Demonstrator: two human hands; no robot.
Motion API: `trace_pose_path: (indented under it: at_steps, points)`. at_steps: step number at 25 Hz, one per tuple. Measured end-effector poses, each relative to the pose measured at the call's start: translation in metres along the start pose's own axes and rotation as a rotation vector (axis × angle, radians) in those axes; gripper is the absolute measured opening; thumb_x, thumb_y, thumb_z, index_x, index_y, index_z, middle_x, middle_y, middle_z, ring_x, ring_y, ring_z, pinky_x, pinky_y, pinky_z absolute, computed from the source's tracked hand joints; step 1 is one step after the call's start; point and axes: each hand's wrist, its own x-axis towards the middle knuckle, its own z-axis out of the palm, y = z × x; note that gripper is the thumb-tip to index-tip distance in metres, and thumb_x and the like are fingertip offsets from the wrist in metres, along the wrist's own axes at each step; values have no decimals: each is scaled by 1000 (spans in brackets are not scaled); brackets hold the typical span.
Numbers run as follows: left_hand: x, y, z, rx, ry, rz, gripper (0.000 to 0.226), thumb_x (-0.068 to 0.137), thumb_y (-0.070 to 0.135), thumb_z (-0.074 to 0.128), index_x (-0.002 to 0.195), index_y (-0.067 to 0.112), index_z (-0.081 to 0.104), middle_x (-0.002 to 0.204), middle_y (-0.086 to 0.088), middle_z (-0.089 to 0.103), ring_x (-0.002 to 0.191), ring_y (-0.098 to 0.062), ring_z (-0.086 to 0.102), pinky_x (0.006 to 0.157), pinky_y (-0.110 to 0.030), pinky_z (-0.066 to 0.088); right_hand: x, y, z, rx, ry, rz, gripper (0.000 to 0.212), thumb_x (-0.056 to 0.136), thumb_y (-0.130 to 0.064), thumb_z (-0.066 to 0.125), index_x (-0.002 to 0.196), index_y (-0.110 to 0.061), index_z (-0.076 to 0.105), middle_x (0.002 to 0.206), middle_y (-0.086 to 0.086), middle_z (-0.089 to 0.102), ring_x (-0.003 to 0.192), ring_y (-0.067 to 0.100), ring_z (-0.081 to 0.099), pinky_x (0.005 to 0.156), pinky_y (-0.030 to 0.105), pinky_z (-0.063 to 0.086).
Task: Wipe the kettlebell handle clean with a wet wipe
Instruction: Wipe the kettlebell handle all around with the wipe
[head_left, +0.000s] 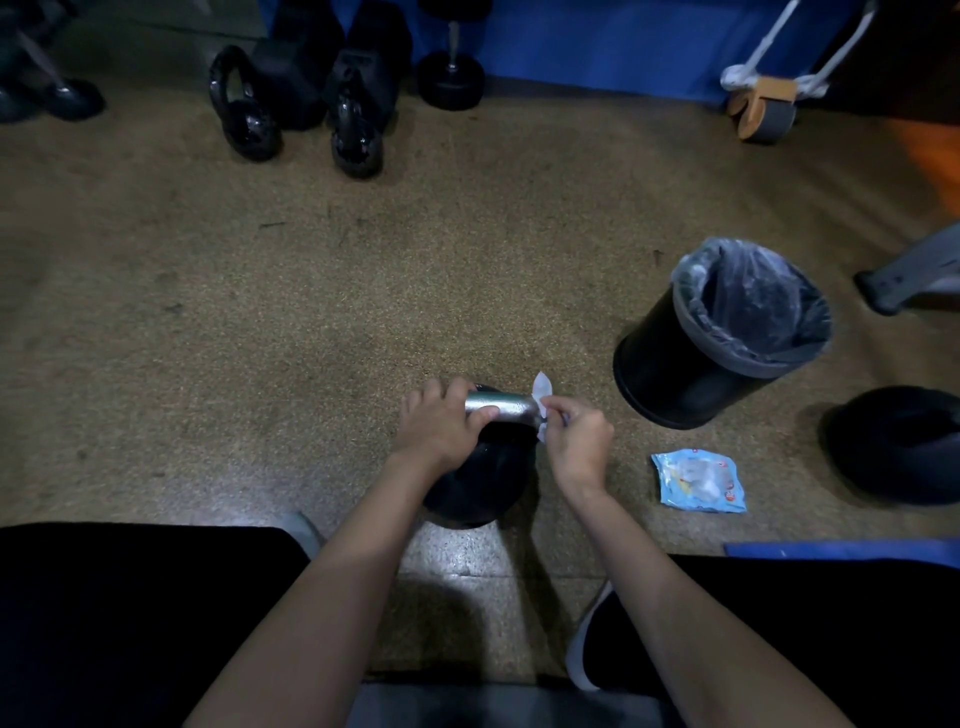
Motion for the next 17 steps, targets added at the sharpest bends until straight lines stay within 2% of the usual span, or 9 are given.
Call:
trace_pose_path:
  at_steps: [3, 5, 8, 10, 13, 15, 17]
  points:
    - [0, 1, -1, -4, 3, -1, 53, 92, 56, 37, 133, 24, 40, 133, -15, 43, 122, -36, 39, 108, -42, 25, 6, 1, -3, -24, -65, 21, 21, 86, -3, 57, 98, -8, 74, 101, 9, 72, 92, 24, 66, 80, 16, 39]
    - [-1, 1, -1, -4, 9, 4, 52, 92, 56, 38, 132, 23, 40, 132, -15, 44, 122, -36, 40, 108, -42, 25, 15, 2, -4, -40, -123, 72, 21, 86, -5, 58, 97, -10, 74, 102, 7, 73, 95, 23, 67, 85, 20, 44]
    - [-1, 0, 0, -11, 13, 7, 52, 92, 55, 39, 132, 23, 41, 131, -15, 44, 121, -36, 40, 108, -43, 26, 16, 1, -5, -36, -130, 73, 21, 87, -4, 57, 97, -11, 74, 103, 5, 72, 96, 20, 67, 86, 19, 44]
    - [0, -1, 0, -12, 16, 5, 52, 91, 55, 39, 132, 22, 41, 131, -15, 44, 121, -36, 40, 109, -43, 26, 18, 0, -7, -45, -155, 87, 22, 87, -3, 56, 99, -9, 74, 104, 6, 72, 97, 20, 66, 83, 15, 41]
    - [1, 0, 1, -19, 1, 2, 52, 91, 56, 38, 132, 23, 40, 132, -14, 42, 122, -35, 38, 109, -42, 24, 29, -5, -12, -70, -233, 89, 25, 85, 2, 54, 95, -6, 75, 100, 9, 73, 84, 11, 62, 66, 6, 33]
    - [1, 0, 1, -19, 0, -6, 52, 91, 56, 38, 133, 24, 40, 133, -14, 42, 122, -35, 38, 108, -41, 24, 32, -5, -13, -77, -264, 46, 26, 85, 1, 53, 95, -9, 75, 99, 7, 74, 83, 8, 60, 66, 5, 33]
    - [1, 0, 0, -6, 3, -11, 52, 91, 56, 38, 133, 24, 40, 133, -14, 42, 121, -34, 38, 108, -41, 25, 32, -2, -12, -102, -301, 26, 27, 86, -1, 52, 97, -11, 75, 99, 5, 74, 89, 13, 64, 68, 8, 34]
